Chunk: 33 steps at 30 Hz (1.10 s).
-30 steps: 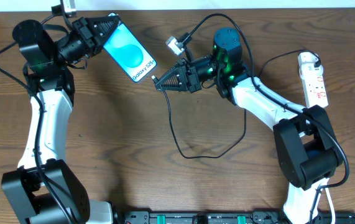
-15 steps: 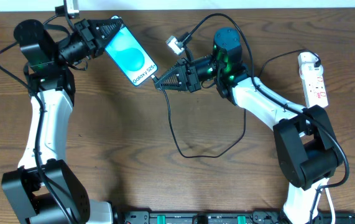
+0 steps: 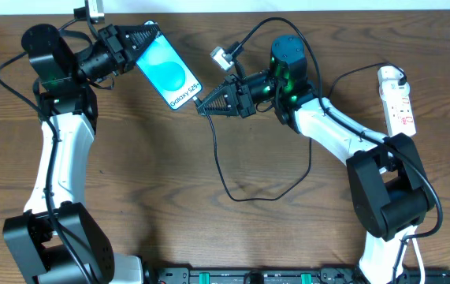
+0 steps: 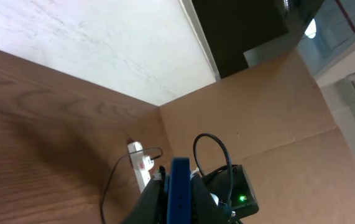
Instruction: Plug charger to phone and switch on socket
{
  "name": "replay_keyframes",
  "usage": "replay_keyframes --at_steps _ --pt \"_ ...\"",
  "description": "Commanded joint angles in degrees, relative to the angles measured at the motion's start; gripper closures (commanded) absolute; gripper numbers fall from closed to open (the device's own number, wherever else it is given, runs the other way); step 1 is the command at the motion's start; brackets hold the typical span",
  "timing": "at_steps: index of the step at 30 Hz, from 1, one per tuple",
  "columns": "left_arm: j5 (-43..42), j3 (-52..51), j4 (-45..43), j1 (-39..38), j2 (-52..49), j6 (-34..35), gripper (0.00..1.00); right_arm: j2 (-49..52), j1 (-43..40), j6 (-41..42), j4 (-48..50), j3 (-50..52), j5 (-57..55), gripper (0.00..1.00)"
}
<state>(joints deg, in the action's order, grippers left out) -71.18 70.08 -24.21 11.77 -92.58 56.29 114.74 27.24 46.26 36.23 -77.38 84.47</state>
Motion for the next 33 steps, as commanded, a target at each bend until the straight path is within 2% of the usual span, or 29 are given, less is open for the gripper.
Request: replay_keyframes --at_steps 1,14,24,28,33 --pt "-1.4 0.3 -0.1 -1.0 0.1 -1.7 0.93 0.2 0.2 0.4 0.3 -0.8 -1.8 0.99" --pt "1.4 0.3 0.1 -3.5 0.1 -1.6 0.92 0.2 0.8 0.4 0.3 -0.8 -1.8 0.99" --pt "3.5 0.3 0.1 0.2 0.1 -1.5 0.93 0.2 0.8 0.4 0.3 -0.8 -1.8 0.99" --pt "3.5 0.3 0.1 0.4 0.1 1.5 0.93 0.2 0.8 0.4 0.3 -0.8 -1.8 0.99" --pt "3.3 0.3 0.7 0.0 0.1 2.1 0.93 0.2 0.8 0.4 0.3 -0.8 -1.8 0.99"
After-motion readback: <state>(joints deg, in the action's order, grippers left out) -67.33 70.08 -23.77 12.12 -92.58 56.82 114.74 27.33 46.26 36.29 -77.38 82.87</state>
